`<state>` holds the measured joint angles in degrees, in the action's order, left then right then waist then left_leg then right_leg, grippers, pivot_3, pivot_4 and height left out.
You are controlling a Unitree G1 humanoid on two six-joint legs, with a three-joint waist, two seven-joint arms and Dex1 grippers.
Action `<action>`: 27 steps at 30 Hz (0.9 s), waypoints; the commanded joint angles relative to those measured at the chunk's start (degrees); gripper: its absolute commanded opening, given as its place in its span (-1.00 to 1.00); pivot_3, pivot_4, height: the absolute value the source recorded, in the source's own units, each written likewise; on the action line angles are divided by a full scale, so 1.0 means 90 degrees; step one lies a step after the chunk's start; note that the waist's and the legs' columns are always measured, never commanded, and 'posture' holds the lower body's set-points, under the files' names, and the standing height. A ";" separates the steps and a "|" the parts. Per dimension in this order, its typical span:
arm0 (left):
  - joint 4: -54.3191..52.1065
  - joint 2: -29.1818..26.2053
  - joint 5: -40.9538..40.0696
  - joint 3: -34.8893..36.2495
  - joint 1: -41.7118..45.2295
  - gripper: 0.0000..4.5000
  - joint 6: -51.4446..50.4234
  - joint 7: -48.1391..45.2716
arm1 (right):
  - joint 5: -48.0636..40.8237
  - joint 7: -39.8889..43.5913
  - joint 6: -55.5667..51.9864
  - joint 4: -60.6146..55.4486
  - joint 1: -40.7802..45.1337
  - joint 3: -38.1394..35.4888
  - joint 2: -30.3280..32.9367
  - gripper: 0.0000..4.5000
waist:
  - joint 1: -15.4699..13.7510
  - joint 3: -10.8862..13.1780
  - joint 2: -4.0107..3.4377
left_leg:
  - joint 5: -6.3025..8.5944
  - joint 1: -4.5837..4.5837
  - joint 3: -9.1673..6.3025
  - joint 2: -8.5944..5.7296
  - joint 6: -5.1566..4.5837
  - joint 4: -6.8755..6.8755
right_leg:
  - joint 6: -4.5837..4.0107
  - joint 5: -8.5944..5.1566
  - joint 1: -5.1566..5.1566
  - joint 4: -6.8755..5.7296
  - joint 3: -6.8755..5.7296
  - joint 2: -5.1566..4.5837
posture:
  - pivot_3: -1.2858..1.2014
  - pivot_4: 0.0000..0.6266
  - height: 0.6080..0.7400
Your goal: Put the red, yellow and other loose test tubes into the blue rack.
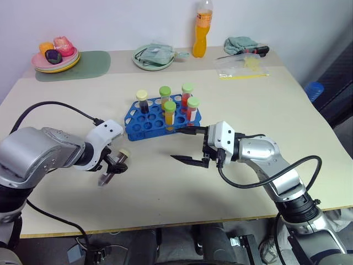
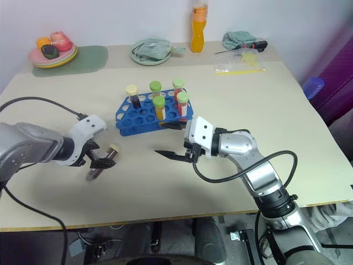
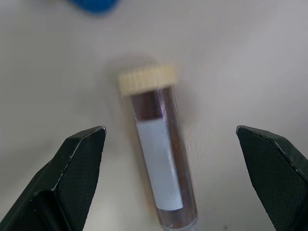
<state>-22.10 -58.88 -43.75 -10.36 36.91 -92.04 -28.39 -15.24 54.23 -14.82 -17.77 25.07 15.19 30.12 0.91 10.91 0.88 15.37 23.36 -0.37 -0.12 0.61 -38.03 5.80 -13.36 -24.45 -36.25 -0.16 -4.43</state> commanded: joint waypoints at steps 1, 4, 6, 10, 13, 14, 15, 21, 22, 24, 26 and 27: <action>0.0762 0.0091 -0.0281 -0.0171 0.0301 1.00 -0.0051 0.0423 | -0.0125 0.0120 -0.0031 -0.0371 0.0095 -0.0029 0.0033 0.61 | -0.0017 0.0002 0.0005 | 0.0000 0.0000 0.0001 0.0000 0.0000 -0.0001 | 0.0000 0.0000 0.0000 0.0000 0.0000 -0.0001 | 0.03 -0.52 1.00; 0.1054 0.0075 -0.0499 -0.0471 0.0508 1.00 -0.0051 0.0656 | -0.0089 0.0111 -0.0062 -0.0428 0.0077 -0.0011 0.0017 0.61 | -0.0029 0.0004 0.0010 | 0.0000 0.0002 0.0004 -0.0004 0.0000 -0.0007 | 0.0002 0.0001 0.0003 0.0000 0.0001 -0.0015 | 0.03 -0.52 1.00; 0.1274 0.0120 -0.0727 -0.0606 0.0662 1.00 -0.0051 0.0811 | -0.0077 0.0098 -0.0077 -0.0466 0.0053 -0.0001 0.0002 0.61 | -0.0043 0.0006 0.0016 | 0.0000 0.0005 0.0003 -0.0007 0.0001 -0.0011 | 0.0002 0.0001 0.0004 0.0001 0.0001 -0.0020 | 0.03 -0.52 1.00; 0.1477 0.0257 -0.0904 -0.0874 0.0937 1.00 -0.0051 0.1153 | -0.0009 0.0023 -0.0067 -0.0557 -0.0027 0.0065 -0.0051 0.61 | -0.0033 0.0005 0.0017 | -0.0001 0.0006 0.0003 -0.0008 0.0001 -0.0013 | 0.0002 0.0002 0.0004 0.0001 0.0001 -0.0021 | 0.03 -0.52 1.00; 0.1561 0.0308 -0.0987 -0.1018 0.1017 1.00 -0.0051 0.1367 | 0.0037 -0.0034 -0.0059 -0.0597 -0.0069 0.0110 -0.0091 0.61 | -0.0029 0.0005 0.0017 | -0.0001 0.0006 0.0003 -0.0008 0.0002 -0.0012 | 0.0002 0.0002 0.0004 0.0000 0.0001 -0.0020 | 0.03 -0.52 1.00; 0.1573 0.0311 -0.1015 -0.1066 0.1031 0.89 -0.0051 0.1412 | 0.0056 -0.0051 -0.0050 -0.0606 -0.0080 0.0127 -0.0106 0.63 | -0.0028 0.0005 0.0017 | -0.0001 0.0005 0.0003 -0.0008 0.0002 -0.0012 | 0.0002 0.0002 0.0004 0.0000 0.0001 -0.0020 | 0.03 -0.52 1.00; 0.1584 0.0312 -0.1059 -0.1090 0.1035 0.76 -0.0051 0.1464 | 0.0070 -0.0072 -0.0047 -0.0622 -0.0093 0.0143 -0.0122 0.64 | -0.0027 0.0005 0.0017 | -0.0001 0.0005 0.0003 -0.0008 0.0002 -0.0012 | 0.0002 0.0002 0.0004 0.0000 0.0001 -0.0020 | 0.03 -0.52 1.00; 0.1657 0.0295 -0.1297 -0.1037 0.1039 -0.52 -0.0051 0.1822 | 0.0128 -0.0136 -0.0006 -0.0607 -0.0113 0.0184 -0.0200 0.64 | -0.0037 0.0004 0.0018 | -0.0002 0.0005 0.0004 -0.0008 0.0003 -0.0013 | 0.0002 0.0002 0.0005 -0.0001 0.0001 -0.0020 | 0.03 -0.52 1.00; 0.1675 0.0295 -0.1321 -0.1007 0.1036 -0.64 -0.0051 0.1887 | 0.0138 -0.0136 0.0000 -0.0598 -0.0108 0.0188 -0.0209 0.64 | -0.0036 0.0004 0.0018 | -0.0002 0.0005 0.0004 -0.0008 0.0004 -0.0013 | 0.0002 0.0002 0.0005 -0.0001 0.0001 -0.0021 | 0.03 -0.52 1.00; 0.1554 0.0222 -0.1297 -0.0896 0.1007 -0.66 -0.0051 0.1950 | 0.0154 -0.0135 0.0001 -0.0593 -0.0104 0.0180 -0.0220 0.64 | -0.0035 0.0004 0.0018 | -0.0002 0.0005 0.0004 -0.0009 0.0004 -0.0013 | 0.0002 0.0002 0.0005 -0.0001 0.0001 -0.0021 | 0.03 -0.52 1.00; 0.1406 0.0204 -0.1072 -0.0520 0.0898 -0.66 -0.0051 0.2083 | 0.0170 -0.0165 -0.0010 -0.0595 -0.0131 0.0127 -0.0206 0.64 | -0.0030 0.0004 0.0018 | -0.0003 0.0005 0.0003 -0.0009 0.0006 -0.0013 | 0.0002 0.0002 0.0005 -0.0002 0.0001 -0.0021 | 0.03 -0.52 1.00; 0.1306 0.0271 -0.0812 -0.0182 0.0793 -0.66 0.0108 0.2217 | 0.0175 -0.0198 -0.0023 -0.0592 -0.0161 0.0074 -0.0185 0.64 | -0.0028 0.0004 0.0018 | -0.0003 0.0005 0.0004 -0.0009 0.0006 -0.0013 | 0.0002 0.0002 0.0005 -0.0002 0.0001 -0.0020 | 0.03 -0.52 1.00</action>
<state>-8.38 -55.89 -54.03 -17.06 44.00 -91.91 -10.00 -13.62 53.08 -15.87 -21.17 23.67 16.71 28.54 0.66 10.95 1.05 15.34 23.40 -0.33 -0.20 0.66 -38.14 5.82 -13.34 -24.41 -36.26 -0.15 -4.61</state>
